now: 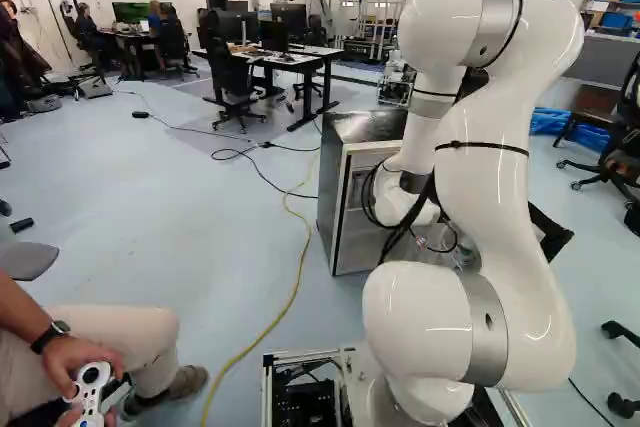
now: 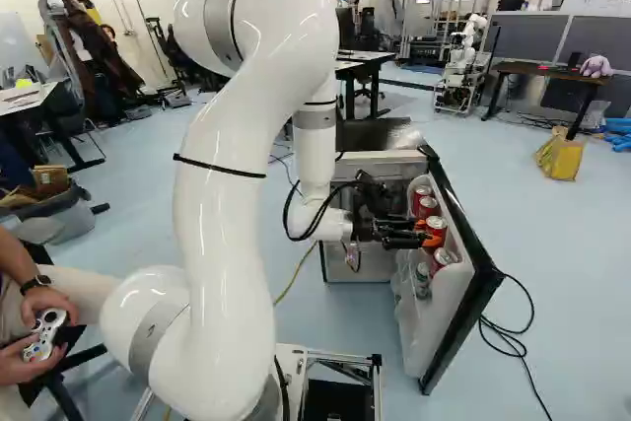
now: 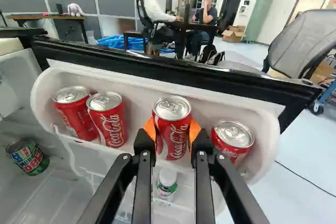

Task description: Grab a drink from the fridge

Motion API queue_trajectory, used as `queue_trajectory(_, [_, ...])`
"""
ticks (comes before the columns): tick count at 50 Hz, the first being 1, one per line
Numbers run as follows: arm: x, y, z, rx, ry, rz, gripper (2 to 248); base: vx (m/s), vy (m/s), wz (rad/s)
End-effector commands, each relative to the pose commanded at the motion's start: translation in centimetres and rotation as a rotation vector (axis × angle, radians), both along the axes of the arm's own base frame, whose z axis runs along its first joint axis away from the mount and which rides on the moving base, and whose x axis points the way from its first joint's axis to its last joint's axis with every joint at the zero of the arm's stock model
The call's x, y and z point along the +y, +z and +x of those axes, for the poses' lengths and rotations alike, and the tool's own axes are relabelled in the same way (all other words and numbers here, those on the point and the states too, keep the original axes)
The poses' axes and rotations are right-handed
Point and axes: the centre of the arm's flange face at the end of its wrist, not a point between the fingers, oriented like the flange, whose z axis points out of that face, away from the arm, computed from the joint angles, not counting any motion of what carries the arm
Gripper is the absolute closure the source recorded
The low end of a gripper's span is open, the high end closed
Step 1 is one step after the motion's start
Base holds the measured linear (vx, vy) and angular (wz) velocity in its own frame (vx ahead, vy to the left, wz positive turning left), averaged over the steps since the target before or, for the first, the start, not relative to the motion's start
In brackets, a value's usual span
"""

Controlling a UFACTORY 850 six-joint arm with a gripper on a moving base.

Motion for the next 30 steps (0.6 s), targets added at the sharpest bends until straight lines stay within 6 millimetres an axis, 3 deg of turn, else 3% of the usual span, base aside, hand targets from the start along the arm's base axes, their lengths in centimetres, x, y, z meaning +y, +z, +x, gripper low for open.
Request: queue_trajectory(30, [4.0,1.5,-4.4,0.052,0.125,-0.053,169,0.000,0.000,0.000])
